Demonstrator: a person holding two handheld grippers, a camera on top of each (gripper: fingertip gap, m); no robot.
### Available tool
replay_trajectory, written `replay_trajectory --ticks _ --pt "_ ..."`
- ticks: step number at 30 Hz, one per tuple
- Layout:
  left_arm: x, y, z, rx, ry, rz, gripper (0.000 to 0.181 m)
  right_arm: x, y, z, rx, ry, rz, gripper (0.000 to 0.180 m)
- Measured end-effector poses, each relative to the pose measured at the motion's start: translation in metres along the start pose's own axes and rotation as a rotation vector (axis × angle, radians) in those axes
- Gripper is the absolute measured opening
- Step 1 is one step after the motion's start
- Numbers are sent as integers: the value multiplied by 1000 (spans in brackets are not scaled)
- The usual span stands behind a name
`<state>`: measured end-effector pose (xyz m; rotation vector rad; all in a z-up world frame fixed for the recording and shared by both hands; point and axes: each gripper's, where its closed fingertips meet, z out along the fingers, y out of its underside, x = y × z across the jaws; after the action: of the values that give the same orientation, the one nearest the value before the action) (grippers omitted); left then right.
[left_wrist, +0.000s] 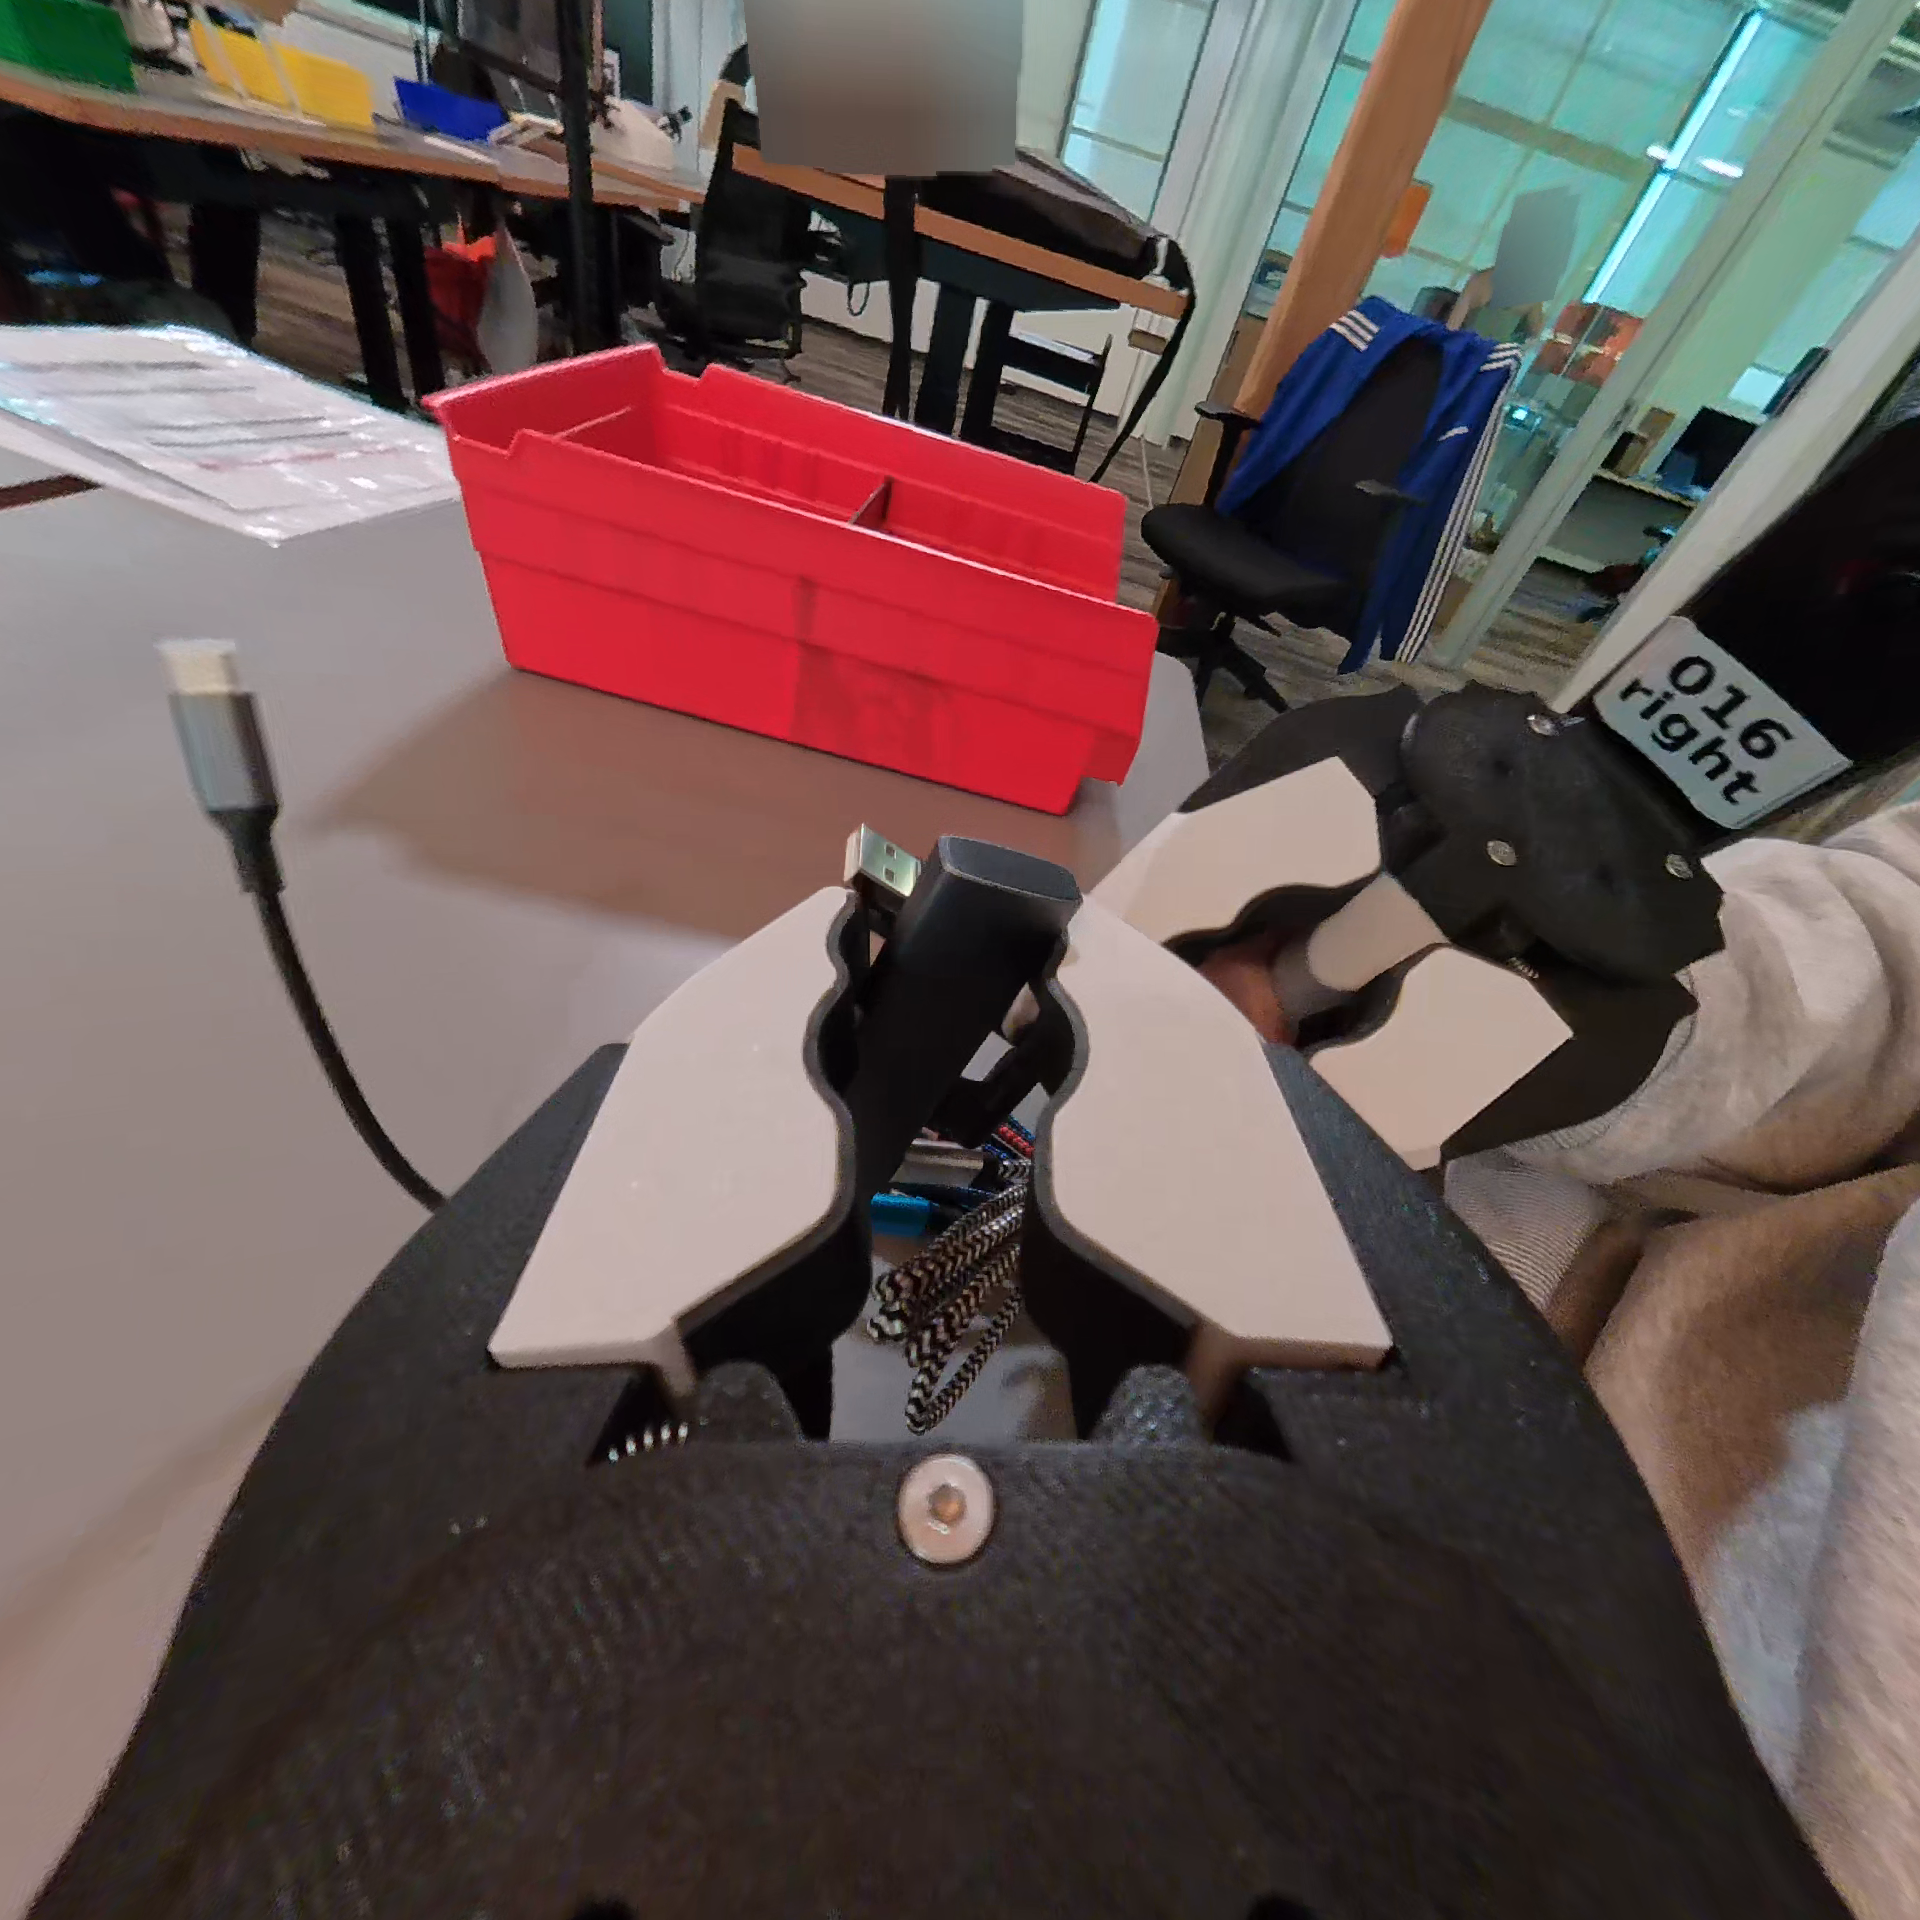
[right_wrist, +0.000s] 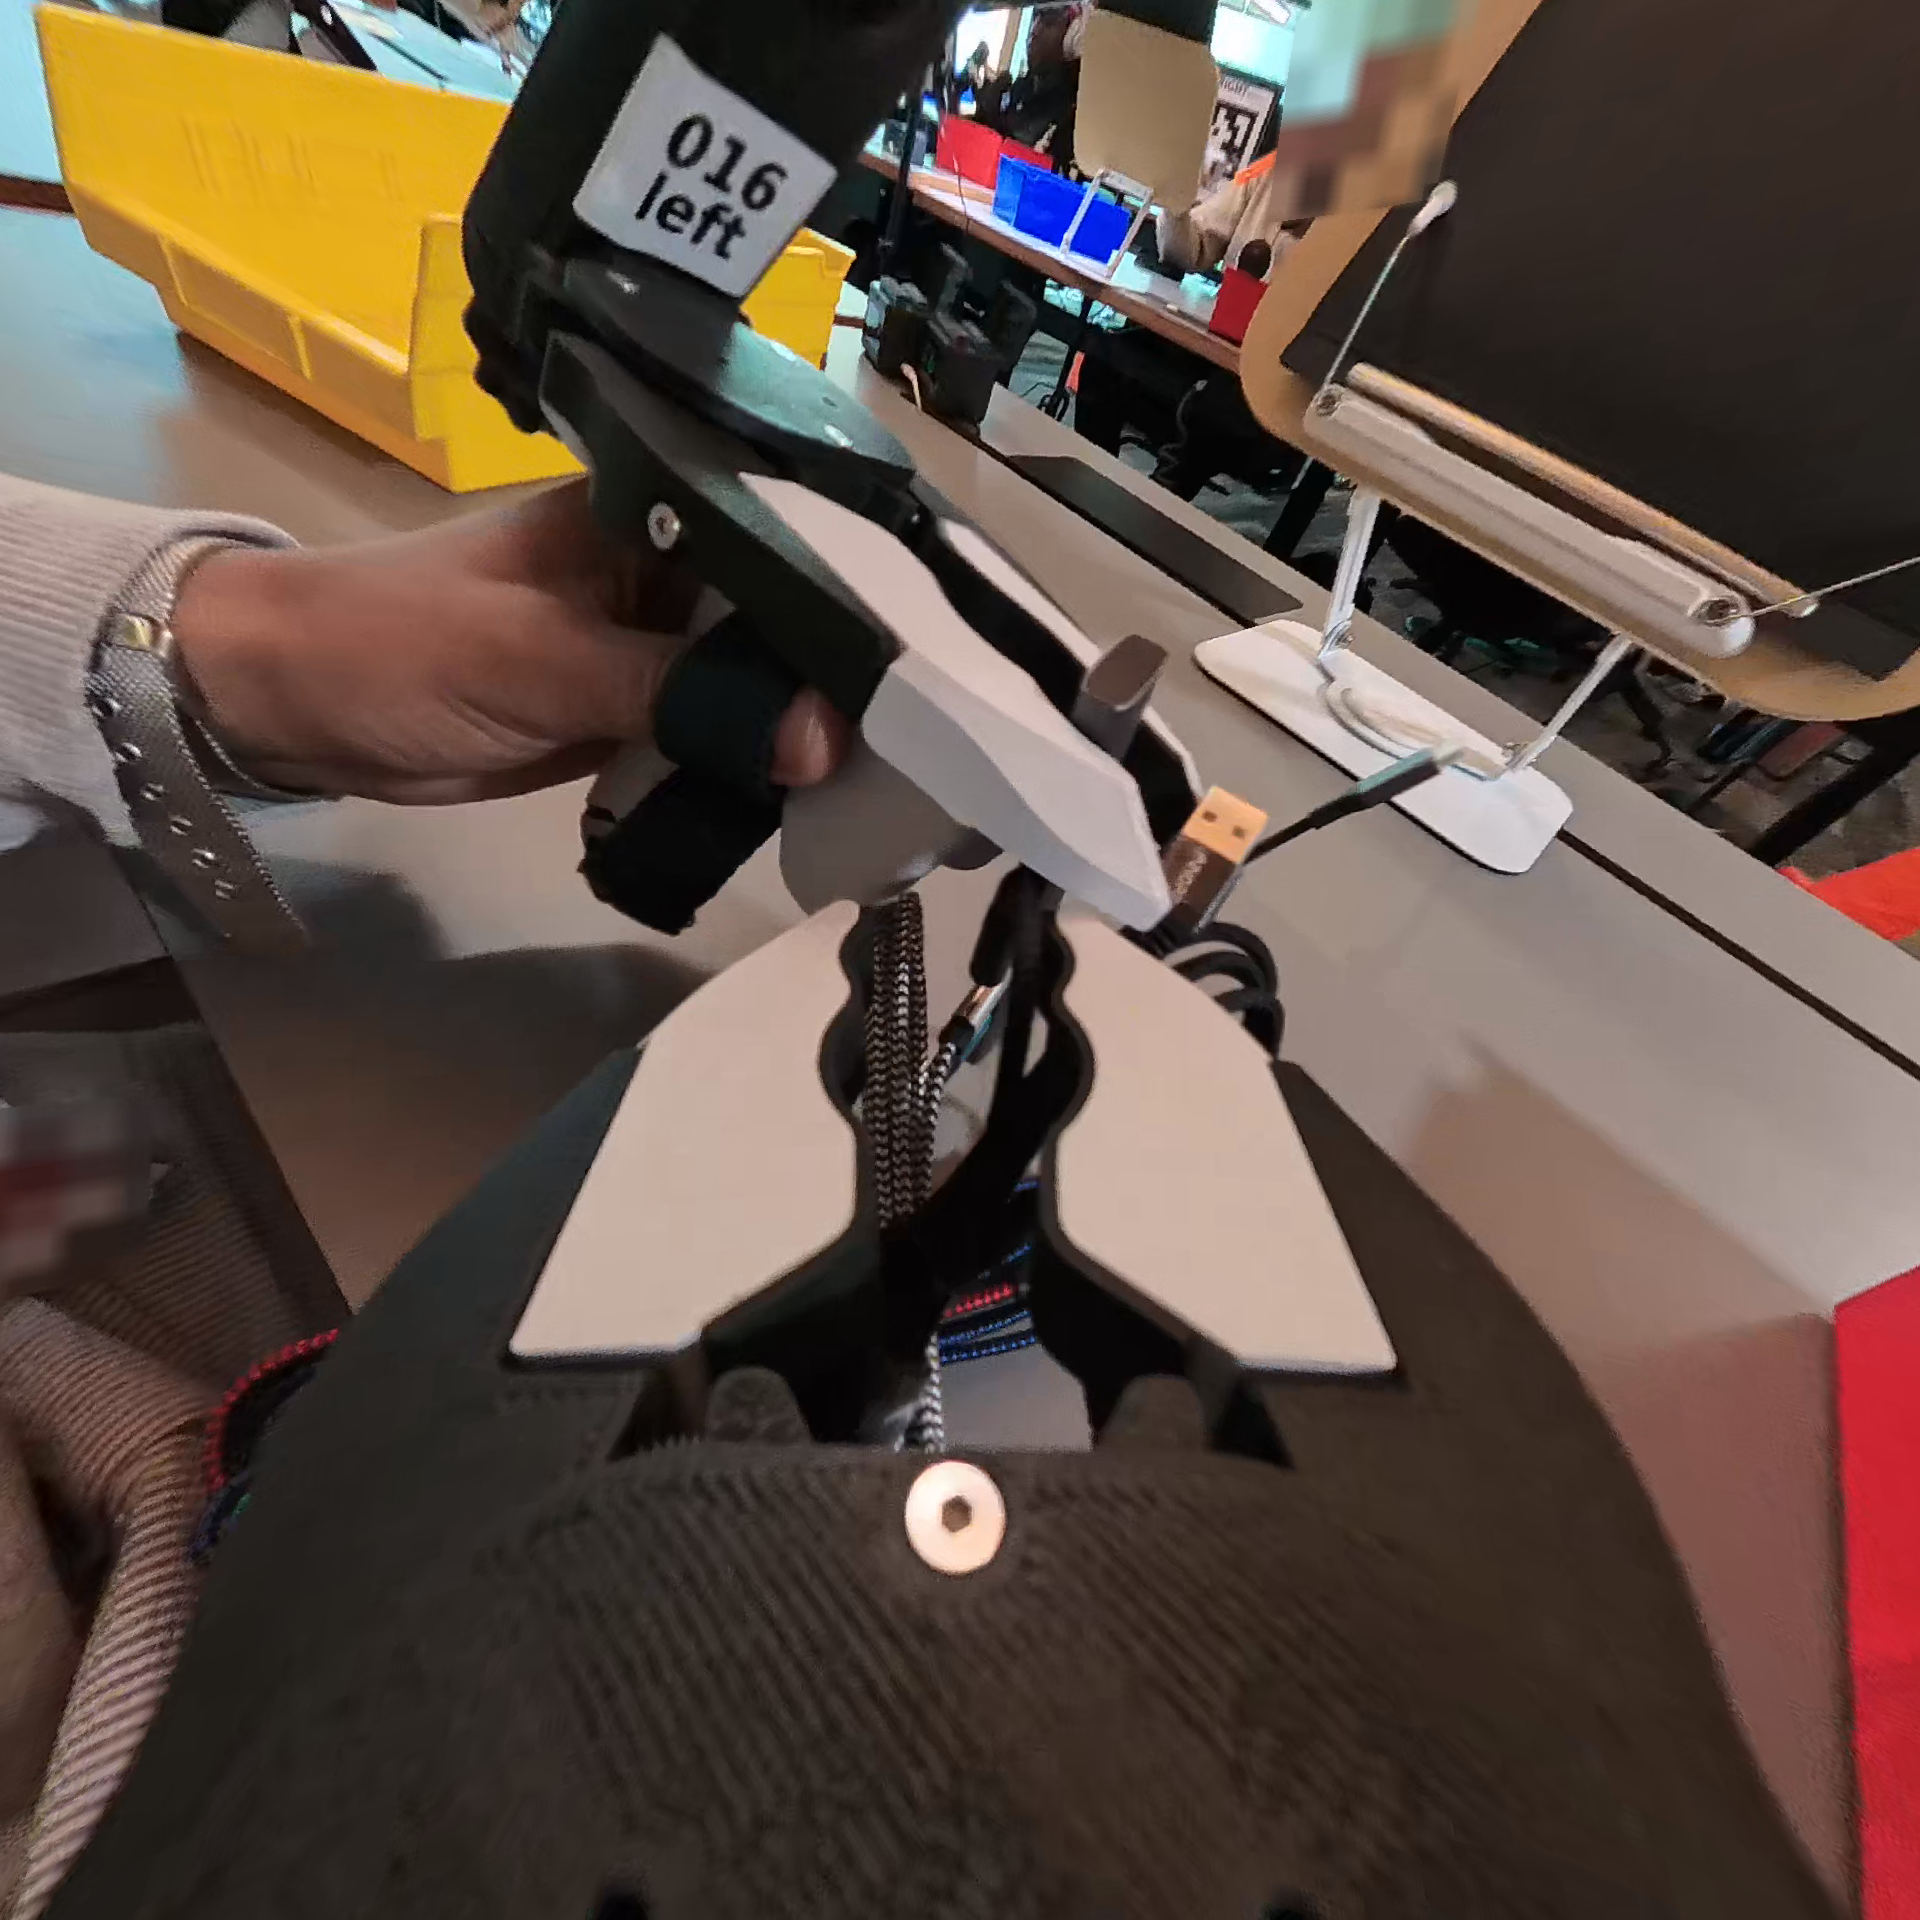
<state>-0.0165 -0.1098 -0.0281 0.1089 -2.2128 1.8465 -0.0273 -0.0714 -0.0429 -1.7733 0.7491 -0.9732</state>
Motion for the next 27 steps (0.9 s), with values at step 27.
replay_trajectory --ticks 27 --pt "1 -18 -13 98 74 -117 42 12 7 5 -49 41 -19 7"
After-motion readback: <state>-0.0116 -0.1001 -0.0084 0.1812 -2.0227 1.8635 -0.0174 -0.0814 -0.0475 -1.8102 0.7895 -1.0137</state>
